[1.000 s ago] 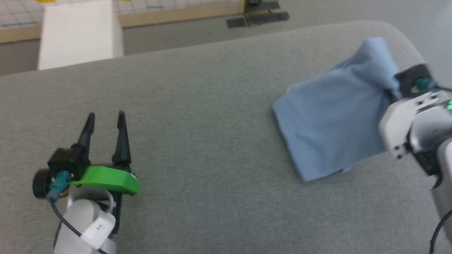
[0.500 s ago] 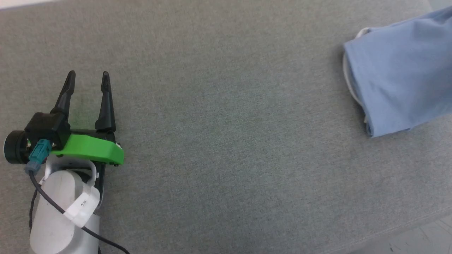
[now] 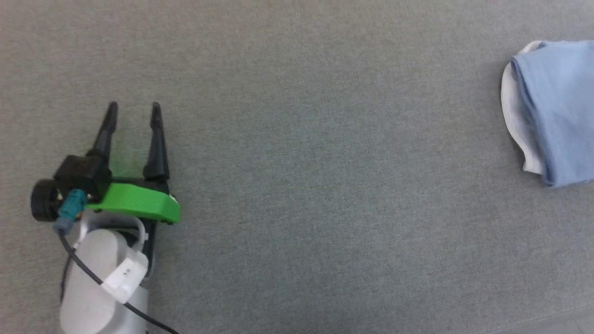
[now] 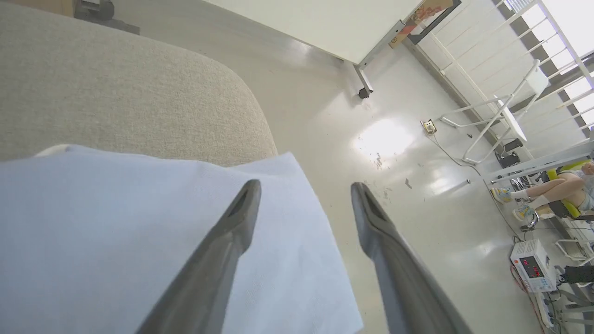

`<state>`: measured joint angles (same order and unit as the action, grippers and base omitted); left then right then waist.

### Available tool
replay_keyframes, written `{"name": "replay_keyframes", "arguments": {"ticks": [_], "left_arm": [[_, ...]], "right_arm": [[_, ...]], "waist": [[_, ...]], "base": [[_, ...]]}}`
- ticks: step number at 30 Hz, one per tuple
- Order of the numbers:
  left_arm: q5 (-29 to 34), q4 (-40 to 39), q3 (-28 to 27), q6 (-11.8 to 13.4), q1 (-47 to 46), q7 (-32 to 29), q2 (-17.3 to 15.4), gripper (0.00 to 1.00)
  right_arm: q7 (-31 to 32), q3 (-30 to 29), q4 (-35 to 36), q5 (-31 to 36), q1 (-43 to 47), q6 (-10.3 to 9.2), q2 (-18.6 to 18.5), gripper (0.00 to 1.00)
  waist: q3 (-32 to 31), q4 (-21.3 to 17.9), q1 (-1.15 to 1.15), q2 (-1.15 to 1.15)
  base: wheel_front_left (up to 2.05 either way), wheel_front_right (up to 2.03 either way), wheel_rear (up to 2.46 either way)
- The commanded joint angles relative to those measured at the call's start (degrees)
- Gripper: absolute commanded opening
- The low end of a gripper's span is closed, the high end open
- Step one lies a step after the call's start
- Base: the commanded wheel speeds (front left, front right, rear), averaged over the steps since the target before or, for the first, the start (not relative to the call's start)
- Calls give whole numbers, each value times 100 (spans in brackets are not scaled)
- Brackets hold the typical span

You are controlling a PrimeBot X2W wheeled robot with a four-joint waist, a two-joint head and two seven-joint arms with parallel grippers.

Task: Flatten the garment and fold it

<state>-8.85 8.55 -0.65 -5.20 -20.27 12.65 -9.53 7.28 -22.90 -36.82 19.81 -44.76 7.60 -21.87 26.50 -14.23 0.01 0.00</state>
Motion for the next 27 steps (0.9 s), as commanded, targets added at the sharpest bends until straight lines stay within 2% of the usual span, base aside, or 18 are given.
{"name": "replay_keyframes", "arguments": {"ticks": [1, 9, 15, 22, 27], "left_arm": [[-41, 73, 26, 29, 89, 58, 66, 100], [-284, 480, 94, 44, 559, 175, 347, 100], [-386, 731, 233, 10, 800, 205, 445, 100], [-521, 889, 326, -18, 1060, 225, 524, 100], [-570, 943, 379, -23, 1164, 231, 556, 100]], "right_arm": [[-132, 32, -6, 10, 55, -11, 13, 100], [-596, 263, 590, -761, 897, -11, 182, 100], [-740, 505, 1856, -1588, 1990, -11, 518, 100], [-840, 990, 3308, -2254, 3311, -11, 1099, 100], [-887, 1401, 3778, -2492, 3944, -11, 1457, 100]], "waist": [[-525, 247, -1, 0], [-1572, 639, -1, 0], [-2109, 1016, -1, 0], [-2552, 1318, -1, 0], [-2664, 1440, -1, 0]], "base": [[0, 0, 0], [0, 0, 0], [0, 0, 0], [0, 0, 0], [0, 0, 0]]}}
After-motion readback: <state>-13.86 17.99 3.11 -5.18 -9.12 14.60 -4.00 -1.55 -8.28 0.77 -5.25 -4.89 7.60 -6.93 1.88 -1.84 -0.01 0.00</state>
